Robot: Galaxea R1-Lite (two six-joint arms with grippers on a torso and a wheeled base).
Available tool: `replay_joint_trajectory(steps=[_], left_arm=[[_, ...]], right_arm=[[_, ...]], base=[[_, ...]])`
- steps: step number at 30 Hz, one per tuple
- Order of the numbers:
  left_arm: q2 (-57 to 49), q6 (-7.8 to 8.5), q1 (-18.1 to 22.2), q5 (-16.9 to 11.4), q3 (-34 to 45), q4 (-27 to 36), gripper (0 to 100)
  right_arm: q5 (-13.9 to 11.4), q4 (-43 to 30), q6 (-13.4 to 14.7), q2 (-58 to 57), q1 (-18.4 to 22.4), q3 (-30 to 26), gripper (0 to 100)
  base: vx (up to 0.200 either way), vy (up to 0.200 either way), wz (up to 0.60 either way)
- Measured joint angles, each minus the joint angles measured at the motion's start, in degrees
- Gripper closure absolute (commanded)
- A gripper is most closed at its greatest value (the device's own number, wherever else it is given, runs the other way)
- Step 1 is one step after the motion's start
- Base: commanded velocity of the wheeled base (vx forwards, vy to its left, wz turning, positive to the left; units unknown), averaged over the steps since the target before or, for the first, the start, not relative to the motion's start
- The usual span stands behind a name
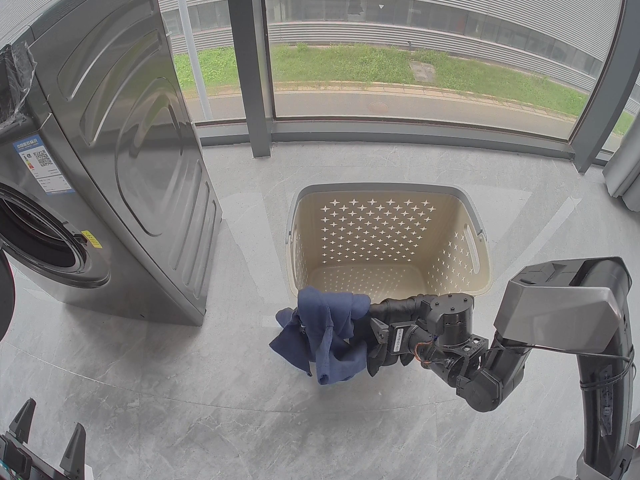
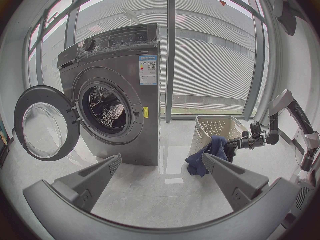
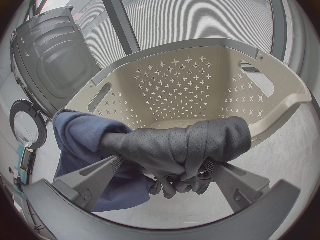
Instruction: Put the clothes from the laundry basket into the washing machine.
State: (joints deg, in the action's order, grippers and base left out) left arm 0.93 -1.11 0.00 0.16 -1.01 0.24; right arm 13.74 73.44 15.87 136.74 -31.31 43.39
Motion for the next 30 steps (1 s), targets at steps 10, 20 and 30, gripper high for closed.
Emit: replay_joint_trajectory(steps=[10,20,30], left_arm=[[0.0,0.0,0.0,0.0,0.0,0.0,0],[0.0,-0.11,0.0,0.0,0.0,0.02,0],[0.0,-0.12,0.0,0.0,0.0,0.02,0]], right_arm=[[-0.85,0.38,0.24,0.85,0.72,0.84,100],[-1.05,2.07,0.66,1.22,0.24,0.41,100],[-1.37,3.96,1.43,-1.9,-0.46,-4.94,100]], base=[[0.0,0.0,0.0],[0.0,0.0,0.0],[0.0,0.0,0.0]])
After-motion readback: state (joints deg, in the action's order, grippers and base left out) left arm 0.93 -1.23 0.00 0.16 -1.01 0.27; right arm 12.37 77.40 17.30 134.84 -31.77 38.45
